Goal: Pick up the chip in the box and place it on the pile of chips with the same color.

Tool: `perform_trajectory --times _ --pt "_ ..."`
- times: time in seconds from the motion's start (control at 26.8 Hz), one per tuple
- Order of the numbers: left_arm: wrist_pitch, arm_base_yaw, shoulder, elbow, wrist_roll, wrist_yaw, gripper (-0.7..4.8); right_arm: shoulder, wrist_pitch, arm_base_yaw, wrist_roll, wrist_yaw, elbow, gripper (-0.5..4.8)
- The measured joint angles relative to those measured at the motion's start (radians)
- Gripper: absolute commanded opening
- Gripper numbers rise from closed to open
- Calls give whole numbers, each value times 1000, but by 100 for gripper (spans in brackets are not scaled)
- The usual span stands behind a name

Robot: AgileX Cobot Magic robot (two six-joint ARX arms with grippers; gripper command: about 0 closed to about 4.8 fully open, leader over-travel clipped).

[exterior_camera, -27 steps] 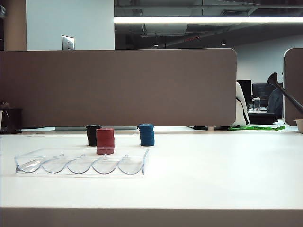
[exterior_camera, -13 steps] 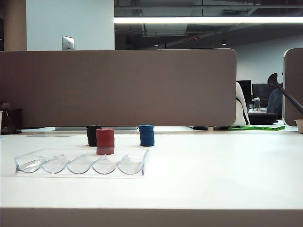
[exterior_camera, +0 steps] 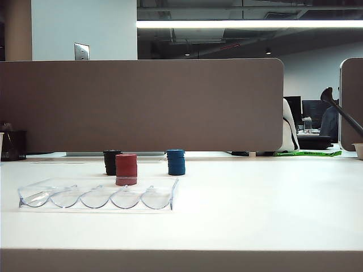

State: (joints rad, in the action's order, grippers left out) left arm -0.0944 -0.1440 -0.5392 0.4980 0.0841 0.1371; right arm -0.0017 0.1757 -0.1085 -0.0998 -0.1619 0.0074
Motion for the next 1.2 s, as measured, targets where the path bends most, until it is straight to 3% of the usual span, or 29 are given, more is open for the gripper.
perform_trajectory --times 0.22,0.49,0.71,1.01,1.2 --pt "-28 -12 133 -109 17 -70 -6 0 0 66 2 8 0 -5" --pt "-45 -12 400 -264 13 -71 -6 0 0 64 17 55 0 -5" --pt "-70 -12 520 -336 -1 -107 -6 0 0 64 34 106 0 -6" --pt "7 -12 534 -455 -34 -115 -6 0 0 64 66 118 0 -5" --pt "31 -12 535 -494 -35 -127 -6 0 0 60 69 213 0 -6"
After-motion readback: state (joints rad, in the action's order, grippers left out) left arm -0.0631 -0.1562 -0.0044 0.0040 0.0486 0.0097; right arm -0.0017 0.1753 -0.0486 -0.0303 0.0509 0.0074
